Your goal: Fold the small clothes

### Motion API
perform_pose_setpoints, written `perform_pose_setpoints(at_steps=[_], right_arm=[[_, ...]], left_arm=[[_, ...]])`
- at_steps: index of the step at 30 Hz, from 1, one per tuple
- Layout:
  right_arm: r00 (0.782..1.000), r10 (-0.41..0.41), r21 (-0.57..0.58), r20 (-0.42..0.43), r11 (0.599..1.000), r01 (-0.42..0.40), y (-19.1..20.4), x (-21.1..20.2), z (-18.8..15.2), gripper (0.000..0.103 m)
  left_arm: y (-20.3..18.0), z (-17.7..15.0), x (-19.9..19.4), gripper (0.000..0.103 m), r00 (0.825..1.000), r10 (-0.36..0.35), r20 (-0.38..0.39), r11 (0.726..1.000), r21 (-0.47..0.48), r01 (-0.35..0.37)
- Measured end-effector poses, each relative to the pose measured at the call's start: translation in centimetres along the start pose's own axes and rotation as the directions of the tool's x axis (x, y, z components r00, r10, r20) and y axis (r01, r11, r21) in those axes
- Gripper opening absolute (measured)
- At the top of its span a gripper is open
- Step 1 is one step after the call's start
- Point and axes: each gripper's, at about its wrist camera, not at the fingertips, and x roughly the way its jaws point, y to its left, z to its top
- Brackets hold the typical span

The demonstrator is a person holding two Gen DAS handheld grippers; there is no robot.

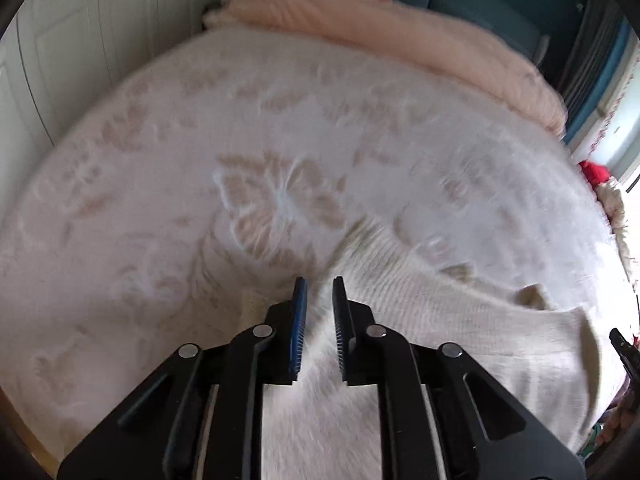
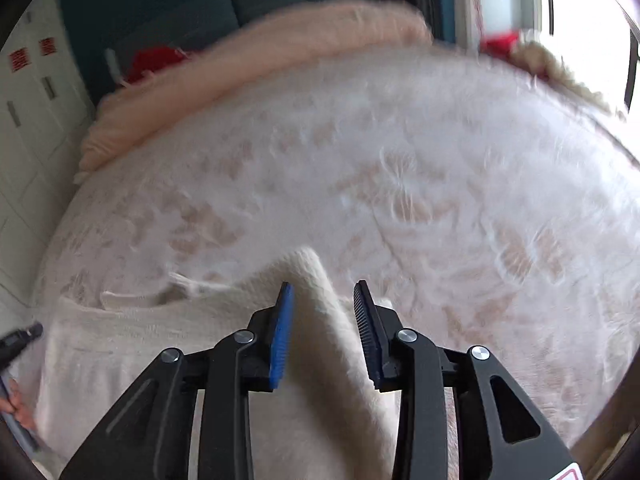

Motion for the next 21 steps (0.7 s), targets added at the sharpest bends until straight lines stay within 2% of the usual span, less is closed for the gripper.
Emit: perform_pose_setpoints(at_steps=[1,2,3,4,5,7,8,10,11,12,14,16,18,19,21], right_arm=[[0.999,0.048,-0.011,0.02,0.999,-0.048,0.7,-0.9,-0.2,0.032],[0.995,0.104,-0.028,0.009,0.994,-0.104,2.1,-1.4,-0.9,0.028],[0.988,0.15,-0.045,-0.024,0.987,-0.151,3.4,-1.4,-1.7,0.026],[0.979,0.192,-0.063,-0.064,0.979,-0.196,4.9,-1.0,-2.7,0.025],[0.968,0.223,-0.096,-0.119,0.967,-0.235,6.8,-0.2,-4.1,0.024],[0.958,0.198,-0.164,-0.208,0.958,-0.234,9.3,2.2,-6.8,0.024],[0.955,0.146,-0.208,-0.256,0.957,-0.202,10.2,4.2,-8.3,0.024],[0.968,0.108,-0.239,-0.226,0.957,-0.163,10.8,4.5,-8.9,0.024],[0.965,0.109,-0.216,-0.238,0.963,-0.162,11.0,4.1,-8.4,0.025],[0.959,0.146,-0.167,-0.245,0.968,-0.19,11.2,3.4,-7.9,0.025],[0.931,0.272,-0.084,-0.242,0.95,-0.3,11.8,2.1,-6.9,0.025],[0.933,0.267,-0.13,-0.242,0.944,-0.304,13.9,2.3,-6.8,0.025],[0.927,0.228,-0.176,-0.297,0.941,-0.288,15.7,4.7,-7.5,0.024],[0.917,0.189,-0.186,-0.35,0.946,-0.266,16.2,6.5,-8.2,0.023],[0.925,0.192,-0.176,-0.327,0.95,-0.259,16.7,6.8,-7.9,0.024]], left_arm=[[-0.8,0.0,-1.4,0.014,0.999,-0.037,0.014,0.999,0.002,0.037],[-1.3,-0.3,-2.1,0.02,0.998,-0.067,0.014,0.998,0.006,0.067],[-2.2,-0.7,-2.5,0.026,0.995,-0.097,0.008,0.995,0.014,0.097],[-3.2,-1.6,-2.5,0.037,0.994,-0.107,-0.005,0.994,0.033,0.107],[-3.8,-2.4,-2.2,0.042,0.995,-0.103,-0.015,0.993,0.047,0.104],[-4.9,-4.7,-0.2,0.042,0.995,-0.068,-0.074,0.994,0.076,0.073],[-4.9,-5.9,1.2,0.041,0.992,-0.05,-0.114,0.995,0.078,0.059],[-4.3,-7.7,2.9,0.043,0.989,-0.029,-0.147,0.998,0.059,0.038],[-3.9,-8.0,2.8,0.043,0.992,-0.038,-0.12,0.997,0.055,0.045],[-3.8,-8.2,2.4,0.043,0.993,-0.045,-0.106,0.997,0.057,0.051],[-3.7,-8.1,2.3,0.043,0.993,-0.045,-0.108,0.997,0.059,0.051],[-3.7,-8.2,2.3,0.043,0.993,-0.047,-0.111,0.997,0.051,0.053],[-3.7,-8.3,2.2,0.043,0.993,-0.042,-0.109,0.998,0.051,0.048],[-3.7,-8.4,2.0,0.043,0.993,-0.035,-0.109,0.997,0.058,0.042],[-3.4,-8.3,1.2,0.043,0.993,-0.029,-0.114,0.997,0.065,0.036]])
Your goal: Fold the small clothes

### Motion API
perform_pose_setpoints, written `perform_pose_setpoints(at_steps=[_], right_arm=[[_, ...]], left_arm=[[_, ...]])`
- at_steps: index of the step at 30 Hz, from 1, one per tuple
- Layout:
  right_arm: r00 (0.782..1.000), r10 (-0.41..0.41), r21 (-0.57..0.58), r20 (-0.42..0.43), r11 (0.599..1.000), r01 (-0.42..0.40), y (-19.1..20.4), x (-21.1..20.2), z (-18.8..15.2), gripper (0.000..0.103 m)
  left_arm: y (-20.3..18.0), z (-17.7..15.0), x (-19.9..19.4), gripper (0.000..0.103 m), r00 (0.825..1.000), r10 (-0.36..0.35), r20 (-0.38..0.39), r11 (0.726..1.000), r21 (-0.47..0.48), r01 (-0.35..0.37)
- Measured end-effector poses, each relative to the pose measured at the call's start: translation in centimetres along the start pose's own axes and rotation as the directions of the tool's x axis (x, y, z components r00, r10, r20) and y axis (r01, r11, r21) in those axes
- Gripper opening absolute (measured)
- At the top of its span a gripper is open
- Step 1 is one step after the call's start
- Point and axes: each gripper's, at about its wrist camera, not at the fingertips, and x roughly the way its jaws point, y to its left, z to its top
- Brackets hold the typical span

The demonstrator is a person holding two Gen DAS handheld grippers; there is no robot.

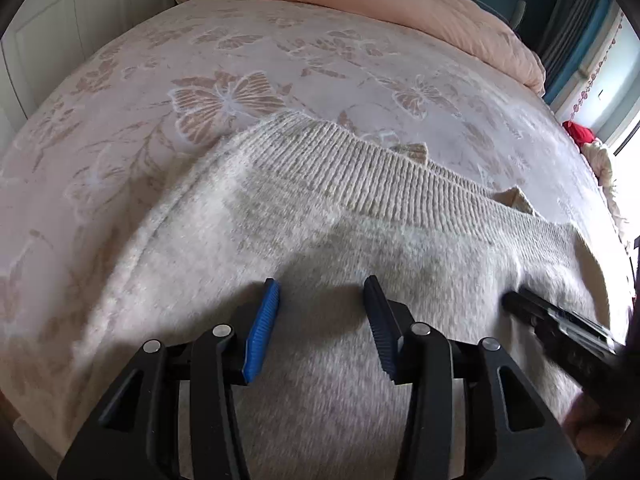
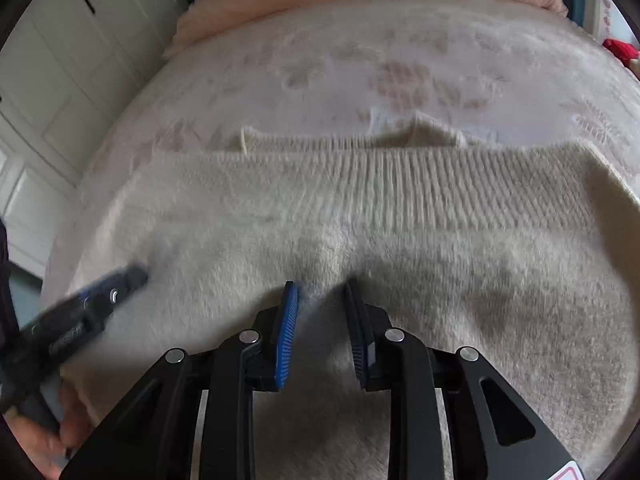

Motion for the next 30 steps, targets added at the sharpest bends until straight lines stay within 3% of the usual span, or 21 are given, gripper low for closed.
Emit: perform_pose_setpoints(at_steps=[4,8,11,14,16,18,20,22,25,28,30], right_arm=[[0.997,0.059,0.026,0.051,0.998,-0.06,0.8,-1.3,1.7,0.025],[1.0,0.015,-0.022,0.01,1.0,-0.015,1.9,0.7,2.4,0.025],[1.0,-0.028,-0.012,-0.011,1.0,0.027,0.9,2.5,3.1,0.016],[0.999,-0.014,0.087,0.039,0.996,0.011,-0.9,-0.1,3.9,0.023],[0.996,0.02,0.114,0.089,0.993,-0.03,-2.4,-3.2,3.2,0.025],[0.992,0.029,0.15,0.119,0.988,-0.047,-4.8,-6.8,1.2,0.041],[0.991,0.013,0.199,0.136,0.979,-0.04,-7.6,-10.1,-2.0,0.046],[0.993,-0.003,0.249,0.118,0.968,-0.027,-10.1,-12.6,-5.9,0.047],[0.999,-0.011,0.321,0.042,0.947,-0.003,-12.9,-14.9,-12.0,0.052],[0.999,0.045,0.35,0.001,0.936,-0.043,-13.7,-14.8,-15.0,0.06],[0.995,0.093,0.384,0.022,0.919,-0.095,-14.4,-14.0,-15.8,0.067]], left_arm=[[2.0,-0.7,-1.2,0.043,1.0,0.008,0.015,1.0,-0.019,-0.008],[4.3,-1.7,-0.7,0.042,1.0,-0.008,0.005,0.999,-0.046,0.009],[3.8,-2.0,-0.7,0.042,1.0,0.013,0.019,1.0,0.002,-0.013],[3.8,-1.8,-0.9,0.043,1.0,0.01,0.015,1.0,0.002,-0.01],[4.5,-1.9,-1.8,0.043,0.999,-0.023,0.022,0.999,-0.047,0.024],[5.5,-2.3,-3.2,0.049,0.997,-0.056,0.045,0.993,-0.105,0.061],[6.8,-3.6,-5.2,0.069,0.993,-0.074,0.094,0.981,-0.171,0.089],[8.2,-5.5,-7.1,0.076,0.988,-0.082,0.128,0.965,-0.237,0.111],[9.4,-7.9,-8.2,0.082,0.988,-0.122,0.096,0.936,-0.321,0.147],[10.1,-10.0,-8.0,0.085,0.982,-0.179,0.067,0.89,-0.415,0.19],[10.2,-10.6,-6.9,0.085,0.978,-0.201,0.054,0.855,-0.478,0.202]])
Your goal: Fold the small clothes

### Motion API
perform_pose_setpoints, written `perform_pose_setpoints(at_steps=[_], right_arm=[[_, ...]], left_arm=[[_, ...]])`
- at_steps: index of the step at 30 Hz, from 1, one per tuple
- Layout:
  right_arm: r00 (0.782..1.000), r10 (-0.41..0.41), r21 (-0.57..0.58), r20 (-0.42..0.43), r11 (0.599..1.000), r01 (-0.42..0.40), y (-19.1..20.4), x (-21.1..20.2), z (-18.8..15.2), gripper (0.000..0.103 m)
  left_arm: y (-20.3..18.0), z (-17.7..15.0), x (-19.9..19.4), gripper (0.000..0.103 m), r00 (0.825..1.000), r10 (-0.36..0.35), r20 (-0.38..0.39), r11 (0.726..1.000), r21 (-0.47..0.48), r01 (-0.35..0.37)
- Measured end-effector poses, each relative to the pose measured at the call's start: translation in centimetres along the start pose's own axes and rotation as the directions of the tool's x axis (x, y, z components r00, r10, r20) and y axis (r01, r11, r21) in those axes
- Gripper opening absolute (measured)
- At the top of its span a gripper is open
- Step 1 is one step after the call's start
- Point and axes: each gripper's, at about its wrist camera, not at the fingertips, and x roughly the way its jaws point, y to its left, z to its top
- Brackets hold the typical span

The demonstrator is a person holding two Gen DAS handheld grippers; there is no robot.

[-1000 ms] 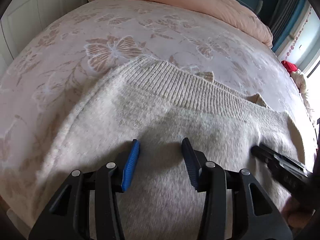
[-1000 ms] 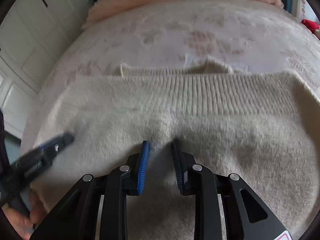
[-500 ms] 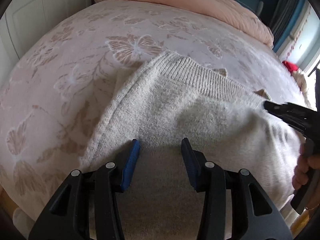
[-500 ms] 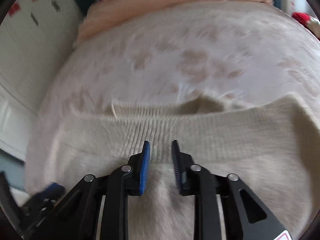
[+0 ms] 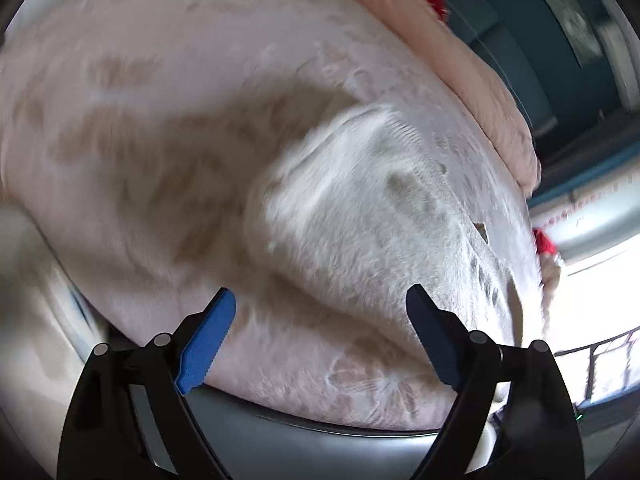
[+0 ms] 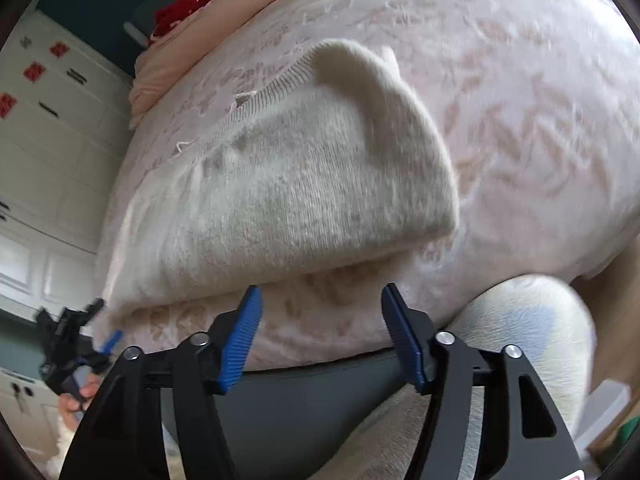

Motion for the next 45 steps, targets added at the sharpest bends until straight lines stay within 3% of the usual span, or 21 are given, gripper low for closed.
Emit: perform_pose_setpoints(at_steps=[4,7,8,9,10,12,16,18,20,23,25,27,30,32,34,36,40,43,45], right_arm=[[0.992,0.128,0.151,0.019,0.98,-0.129,-1.8,2.9,1.8,0.072],[0.976,0.2,0.309,0.083,0.926,-0.216,-3.3,4.4,4.1,0.072],[0.973,0.207,0.336,0.098,0.914,-0.228,-3.5,4.6,4.6,0.07],[0.973,0.203,0.357,0.113,0.905,-0.23,-3.6,4.9,5.1,0.049],[0.977,0.181,0.355,0.114,0.911,-0.21,-3.3,5.1,5.6,0.03],[0.979,0.169,0.319,0.114,0.927,-0.197,-1.9,4.6,6.6,0.021],[0.961,0.226,0.118,0.157,0.962,-0.245,3.3,-0.2,7.2,0.016],[0.961,0.234,0.059,0.144,0.968,-0.245,4.5,-1.8,6.5,0.016],[0.976,0.183,0.044,0.117,0.981,-0.189,3.8,-1.6,5.2,0.016],[1.0,0.014,0.083,0.016,0.996,-0.016,-0.5,1.3,2.2,0.016],[1.0,0.019,0.147,0.003,0.989,-0.019,-2.6,2.2,0.5,0.023],[0.999,0.013,0.159,0.037,0.987,-0.019,-2.5,0.6,0.8,0.028],[0.994,-0.076,0.048,0.083,0.996,0.073,-0.7,-2.5,1.6,0.029],[0.986,-0.121,-0.022,0.113,0.992,0.124,0.6,-3.2,2.9,0.032],[0.98,-0.143,-0.101,0.139,0.982,0.158,1.9,-3.0,4.3,0.036],[0.963,-0.193,-0.185,0.189,0.956,0.228,3.8,-2.7,5.2,0.051],[0.932,-0.29,-0.172,0.219,0.929,0.329,4.1,-3.0,6.1,0.053],[0.933,-0.265,-0.088,0.242,0.952,0.293,2.0,-4.7,5.8,0.054],[0.939,-0.246,-0.106,0.24,0.955,0.277,2.2,-4.9,6.5,0.053]], left_arm=[[1.4,1.1,2.5,0.089,0.998,-0.056,0.007,0.977,-0.204,0.056],[1.2,2.6,3.0,0.089,0.997,-0.05,0.051,0.962,-0.267,0.061],[1.0,3.0,3.1,0.074,0.997,-0.047,0.055,0.963,-0.262,0.06],[0.7,3.5,3.3,0.058,0.998,-0.044,0.051,0.968,-0.244,0.056],[0.3,4.2,3.6,0.035,1.0,-0.017,0.019,0.977,-0.213,0.02],[0.1,5.0,3.2,0.026,0.999,-0.036,0.007,0.977,-0.211,0.037],[-1.8,5.4,-2.0,0.019,0.996,-0.055,0.073,0.992,-0.113,0.063],[-2.0,4.7,-4.4,0.019,0.996,-0.025,0.085,0.998,-0.059,0.03],[-1.5,3.3,-5.4,0.019,0.993,0.064,0.098,0.998,-0.004,-0.064],[1.1,1.4,-2.1,0.021,0.988,0.153,0.003,0.988,0.024,-0.153],[2.4,0.5,-0.4,0.027,0.983,0.185,-0.015,0.983,0.023,-0.185],[2.0,0.2,-1.2,0.03,0.979,0.199,0.034,0.979,0.043,-0.201],[-0.6,1.4,-4.2,0.035,0.964,0.217,0.151,0.966,0.11,-0.234],[-2.3,2.3,-5.9,0.052,0.937,0.246,0.247,0.95,0.132,-0.284],[-4.0,3.7,-6.9,0.059,0.911,0.25,0.327,0.939,0.146,-0.31],[-5.1,5.5,-6.6,0.06,0.919,0.231,0.32,0.94,0.17,-0.296],[-6.6,6.8,-4.9,0.06,0.95,0.195,0.243,0.951,0.191,-0.244],[-8.1,5.7,-3.4,0.061,0.957,0.182,0.227,0.935,0.26,-0.239],[-9.0,5.1,-1.1,0.061,0.958,0.206,0.2,0.91,0.322,-0.263]])
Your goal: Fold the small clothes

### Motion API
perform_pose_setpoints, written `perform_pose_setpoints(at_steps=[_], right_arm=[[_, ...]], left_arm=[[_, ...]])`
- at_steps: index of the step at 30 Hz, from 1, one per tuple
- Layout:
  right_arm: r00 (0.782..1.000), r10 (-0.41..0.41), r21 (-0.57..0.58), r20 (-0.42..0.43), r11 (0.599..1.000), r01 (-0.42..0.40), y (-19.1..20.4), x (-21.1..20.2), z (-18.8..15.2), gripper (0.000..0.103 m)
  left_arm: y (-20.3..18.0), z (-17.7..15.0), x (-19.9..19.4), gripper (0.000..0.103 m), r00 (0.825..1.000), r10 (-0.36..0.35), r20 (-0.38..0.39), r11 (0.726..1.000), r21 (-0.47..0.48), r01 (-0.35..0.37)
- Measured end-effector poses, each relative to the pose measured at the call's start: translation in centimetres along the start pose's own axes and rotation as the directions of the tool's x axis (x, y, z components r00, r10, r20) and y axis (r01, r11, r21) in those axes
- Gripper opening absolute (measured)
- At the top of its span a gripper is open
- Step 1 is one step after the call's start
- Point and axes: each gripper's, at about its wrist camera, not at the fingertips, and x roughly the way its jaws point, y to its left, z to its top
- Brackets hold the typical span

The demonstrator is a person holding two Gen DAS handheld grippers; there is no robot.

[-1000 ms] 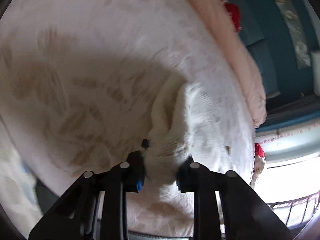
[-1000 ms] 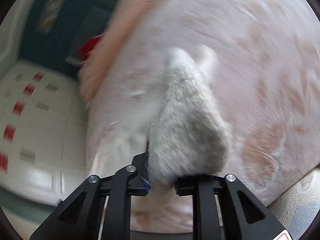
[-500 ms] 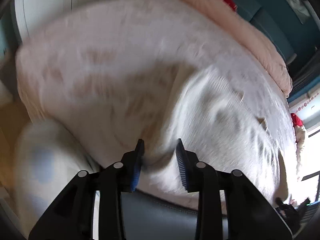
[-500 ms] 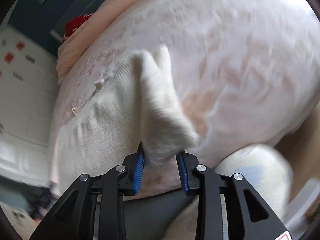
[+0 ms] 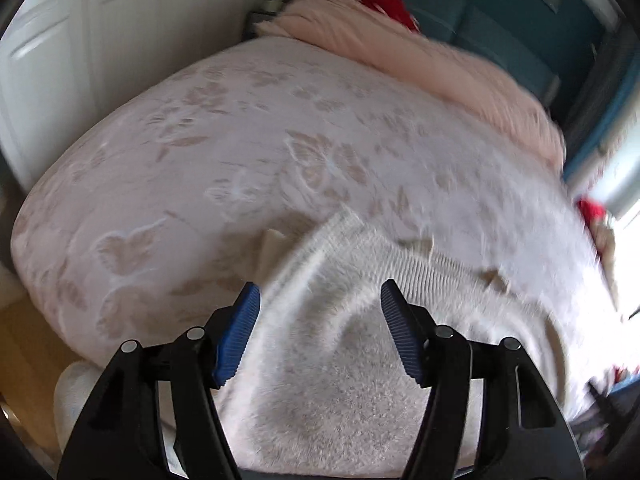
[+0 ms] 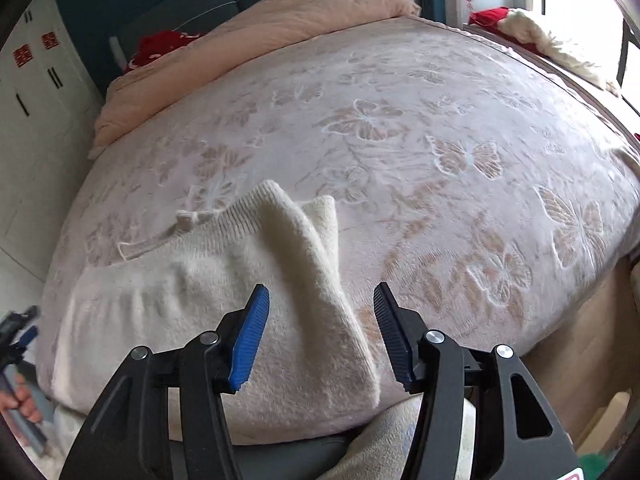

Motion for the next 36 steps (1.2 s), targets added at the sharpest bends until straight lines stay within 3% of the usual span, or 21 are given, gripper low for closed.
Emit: perform_pose_setpoints(at_steps=[3,7,11,13,14,16,18,21,22,26,29,32,34,36], right_arm=[[0.999,0.043,-0.048,-0.012,0.998,-0.043,1.9,2.0,2.0,0.055],[0.996,0.048,-0.075,-0.078,0.996,-0.053,4.2,8.1,4.8,0.058],[0.987,0.031,-0.083,-0.159,0.996,-0.044,5.4,15.0,5.8,0.063],[0.984,0.037,-0.083,-0.172,0.995,-0.052,5.5,16.2,5.6,0.037],[0.983,0.098,-0.056,-0.155,0.993,-0.108,5.4,15.6,6.0,0.009],[0.986,0.152,0.023,-0.066,0.988,-0.15,4.5,13.1,7.0,0.009],[0.991,0.133,0.027,-0.026,0.991,-0.132,3.8,12.6,7.2,0.009],[0.988,0.052,0.003,-0.142,0.999,-0.052,2.5,17.1,5.7,0.01],[0.991,0.071,0.018,-0.114,0.997,-0.07,2.2,16.9,5.6,0.01],[0.998,0.064,0.1,-0.02,0.993,-0.062,2.2,12.2,6.0,0.023],[0.995,0.089,0.041,0.046,0.995,-0.091,4.2,7.7,4.6,0.024],[0.988,0.152,-0.045,0.021,0.987,-0.151,7.0,5.5,2.3,0.024],[0.981,0.188,-0.09,-0.041,0.977,-0.191,9.2,5.2,0.7,0.024],[0.965,0.236,-0.127,-0.117,0.96,-0.25,12.3,5.9,-1.1,0.017]], left_arm=[[-2.1,-1.0,3.1,0.061,0.998,-0.016,-0.06,0.999,0.047,0.019],[-3.4,-1.9,7.1,0.06,0.993,0.007,-0.12,0.997,0.073,0.002],[-3.7,-2.2,8.8,0.061,0.995,0.058,-0.083,0.992,0.113,-0.048],[-4.2,-2.1,9.4,0.064,0.994,0.085,-0.065,0.985,0.156,-0.074],[-4.4,-2.0,9.5,0.064,0.994,0.097,-0.057,0.981,0.173,-0.085],[-4.5,-1.6,9.8,0.067,0.993,0.105,-0.052,0.977,0.19,-0.093],[-4.4,-1.4,10.3,0.071,0.993,0.111,-0.048,0.976,0.194,-0.1],[-5.0,-1.8,11.5,0.082,0.989,0.148,-0.008,0.96,0.242,-0.142],[-5.3,-2.0,11.7,0.084,0.987,0.162,0.004,0.954,0.256,-0.157],[-4.9,-1.6,11.4,0.085,0.99,0.141,-0.006,0.96,0.244,-0.136],[-4.0,-1.3,8.6,0.085,0.998,0.068,-0.009,0.977,0.205,-0.065],[-2.5,-1.6,5.0,0.085,1.0,0.02,0.013,0.987,0.16,-0.022],[-0.4,-2.3,1.9,0.085,0.999,-0.031,0.028,0.995,0.1,0.028],[1.6,-3.0,-0.2,0.085,0.999,-0.045,0.024,0.998,0.037,0.044]])
